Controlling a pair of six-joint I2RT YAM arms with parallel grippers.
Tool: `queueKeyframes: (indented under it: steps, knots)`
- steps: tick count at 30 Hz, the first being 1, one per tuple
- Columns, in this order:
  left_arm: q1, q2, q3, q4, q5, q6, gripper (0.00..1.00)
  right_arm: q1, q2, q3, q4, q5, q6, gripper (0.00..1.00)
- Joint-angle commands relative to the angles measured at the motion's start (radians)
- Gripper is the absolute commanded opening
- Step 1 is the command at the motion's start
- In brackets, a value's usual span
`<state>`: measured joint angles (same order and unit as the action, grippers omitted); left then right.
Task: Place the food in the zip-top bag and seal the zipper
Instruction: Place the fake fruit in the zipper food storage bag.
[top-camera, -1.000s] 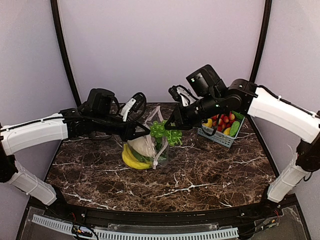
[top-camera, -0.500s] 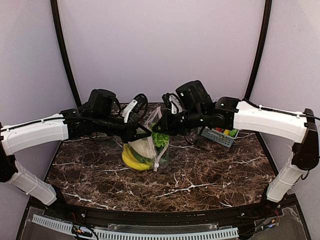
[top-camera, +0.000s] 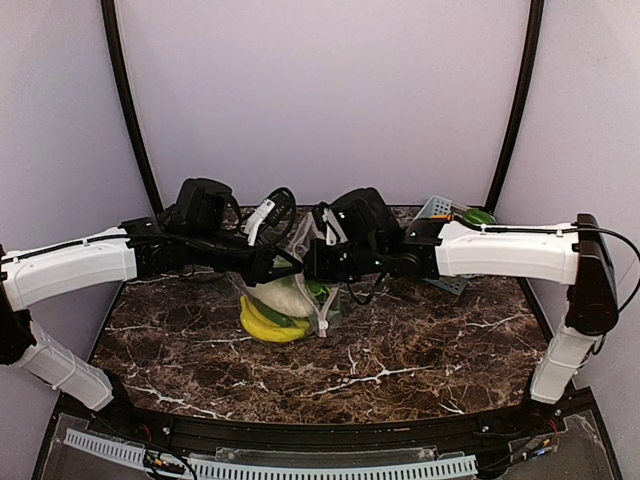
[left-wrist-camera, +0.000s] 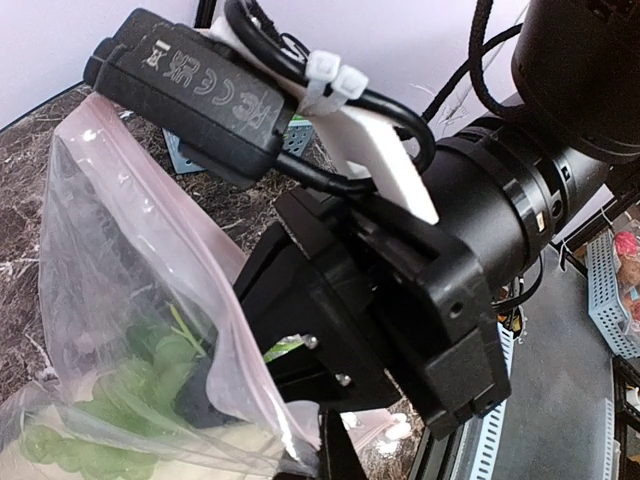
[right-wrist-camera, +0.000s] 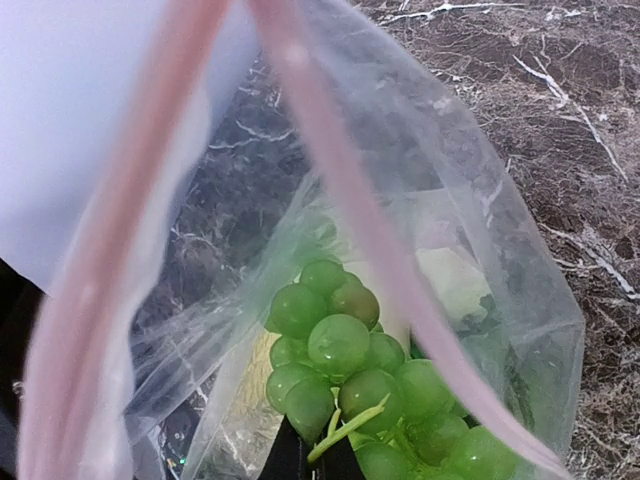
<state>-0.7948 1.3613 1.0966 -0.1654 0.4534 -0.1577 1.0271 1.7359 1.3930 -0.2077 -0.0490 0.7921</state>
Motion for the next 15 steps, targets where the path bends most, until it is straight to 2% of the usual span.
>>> queueKeyframes:
  steps: [1, 7, 11, 15]
  knots:
    - [-0.007, -0.034, -0.008, 0.029, 0.028, 0.006, 0.01, 0.010, 0.026, 0.003, 0.058, 0.024, -0.043, 0.02]
    - [-0.005, -0.035, -0.004, 0.011, -0.027, 0.002, 0.01, 0.010, -0.023, 0.006, 0.031, 0.029, -0.084, 0.41]
    - [0.004, -0.041, -0.001, -0.009, -0.077, 0.003, 0.01, 0.011, -0.114, -0.029, 0.010, 0.013, -0.081, 0.54]
    - [0.022, -0.048, 0.000, -0.014, -0.098, -0.003, 0.01, 0.011, -0.211, -0.076, -0.004, 0.007, -0.072, 0.58]
